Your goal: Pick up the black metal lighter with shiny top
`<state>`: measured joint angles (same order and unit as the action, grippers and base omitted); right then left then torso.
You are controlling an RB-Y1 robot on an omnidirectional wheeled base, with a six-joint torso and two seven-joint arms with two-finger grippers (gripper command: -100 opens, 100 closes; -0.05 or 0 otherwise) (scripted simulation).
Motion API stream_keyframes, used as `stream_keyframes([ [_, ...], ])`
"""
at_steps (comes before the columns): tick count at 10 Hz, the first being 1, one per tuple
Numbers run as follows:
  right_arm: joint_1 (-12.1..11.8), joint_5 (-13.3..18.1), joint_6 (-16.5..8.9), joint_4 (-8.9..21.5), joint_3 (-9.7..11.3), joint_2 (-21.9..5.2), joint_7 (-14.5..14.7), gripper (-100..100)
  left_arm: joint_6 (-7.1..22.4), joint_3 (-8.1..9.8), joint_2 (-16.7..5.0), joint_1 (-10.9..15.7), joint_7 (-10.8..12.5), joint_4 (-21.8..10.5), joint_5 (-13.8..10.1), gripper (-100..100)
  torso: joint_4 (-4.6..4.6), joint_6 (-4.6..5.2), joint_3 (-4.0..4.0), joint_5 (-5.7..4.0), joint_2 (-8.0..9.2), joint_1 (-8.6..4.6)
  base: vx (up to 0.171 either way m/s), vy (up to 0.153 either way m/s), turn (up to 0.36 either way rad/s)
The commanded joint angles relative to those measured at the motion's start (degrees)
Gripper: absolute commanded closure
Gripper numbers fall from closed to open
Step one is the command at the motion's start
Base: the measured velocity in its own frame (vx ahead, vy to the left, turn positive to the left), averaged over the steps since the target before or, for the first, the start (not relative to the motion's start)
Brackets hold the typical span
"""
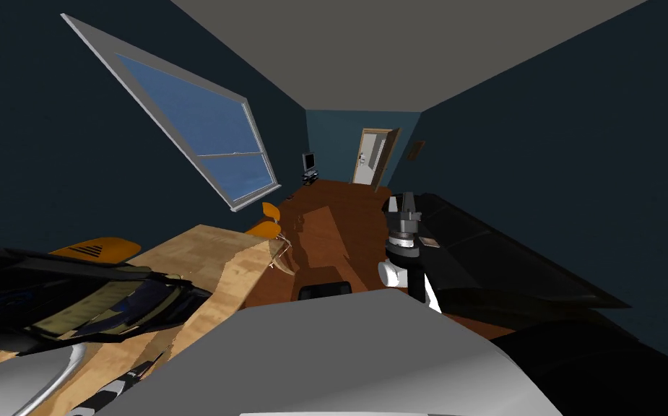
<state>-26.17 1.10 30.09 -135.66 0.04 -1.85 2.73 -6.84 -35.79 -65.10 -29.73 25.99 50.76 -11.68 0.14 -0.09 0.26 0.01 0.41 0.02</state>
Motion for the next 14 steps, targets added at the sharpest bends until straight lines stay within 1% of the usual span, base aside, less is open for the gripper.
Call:
stream_keyframes([
  [1,0.0,0.0,0.0,0.0,0.0,0.0,0.0,0,-0.1,-0.43,0.0,0.2,0.0,-0.3,-2.9,-100,0.00,0.00,0.00,0.00,0.00,0.00,-0.038,0.004,0.027],
  [2,0.0,0.0,0.0,0.0,0.0,0.0,0.0,0,-0.1,-0.43,0.0,0.2,0.0,-0.3,-3.4,-100,-0.03,0.01,-0.09,0.01,-0.16,0.02,0.000,0.000,0.000],
  [3,0.0,0.0,0.0,0.0,0.0,0.0,0.0,0,2.2,-3.25,-1.1,1.9,-1.9,0.4,-5.7,-100,-0.06,0.02,-0.17,0.01,-0.30,0.02,-0.122,0.005,-0.340],
  [4,0.0,0.0,0.0,0.0,0.0,0.0,0.0,0,2.2,-4.26,-1.1,1.9,-1.9,0.4,-7.4,-100,-0.02,0.13,-0.04,0.00,-0.04,0.03,-0.151,-0.005,-0.238],
  [6,0.0,0.0,0.0,0.0,0.0,0.0,0.0,0,2.2,-4.26,-1.1,1.9,-1.9,0.4,-10.9,-100,-0.02,-0.06,-0.01,0.00,-0.01,-0.04,-0.048,-0.018,0.014],
  [7,0.0,0.0,0.0,0.0,0.0,0.0,0.0,0,4.5,-7.06,-2.2,3.6,-3.8,1.1,-12.6,-100,-0.07,-0.08,-0.11,-0.01,-0.17,-0.03,-0.126,-0.038,-0.372],
  [8,0.0,0.0,0.0,0.0,0.0,0.0,0.0,0,4.5,-8.10,-2.2,3.6,-3.8,1.1,-14.3,-100,-0.03,0.06,0.00,-0.03,0.05,-0.11,-0.161,-0.029,-0.225],
  [9,0.0,0.0,0.0,0.0,0.0,0.0,0.0,0,4.5,-8.10,-2.2,3.6,-3.8,1.1,-16.0,-100,0.01,-0.07,0.10,-0.02,0.20,-0.09,-0.082,-0.007,0.045],
  [10,0.0,0.0,0.0,0.0,0.0,0.0,0.0,0,4.5,-8.10,-2.2,3.6,-3.8,1.1,-17.7,-100,-0.01,-0.11,0.03,0.00,0.06,0.00,-0.018,0.002,0.043],
  [11,0.0,0.0,0.0,0.0,0.0,0.0,0.0,0,4.5,-8.10,-2.2,3.6,-3.8,1.1,-18.5,-100,-0.06,-0.08,-0.09,0.01,-0.15,0.04,0.009,0.004,-0.004],
  [12,0.0,0.0,0.0,0.0,0.0,0.0,0.0,0,6.9,-10.96,-3.3,5.3,-5.7,1.8,-20.7,-100,-0.09,-0.07,-0.18,0.01,-0.29,0.06,-0.134,-0.012,-0.379],
  [13,0.0,0.0,0.0,0.0,0.0,0.0,0.0,0,6.9,-11.94,-3.3,5.3,-5.7,1.8,-22.4,-100,-0.03,0.04,-0.01,0.00,0.03,0.01,-0.163,-0.020,-0.227],
  [14,0.0,0.0,0.0,0.0,0.0,0.0,0.0,0,6.9,-11.94,-3.3,5.3,-5.7,1.8,-24.0,-100,0.01,-0.08,0.10,0.00,0.19,-0.02,-0.074,-0.022,0.023],
])
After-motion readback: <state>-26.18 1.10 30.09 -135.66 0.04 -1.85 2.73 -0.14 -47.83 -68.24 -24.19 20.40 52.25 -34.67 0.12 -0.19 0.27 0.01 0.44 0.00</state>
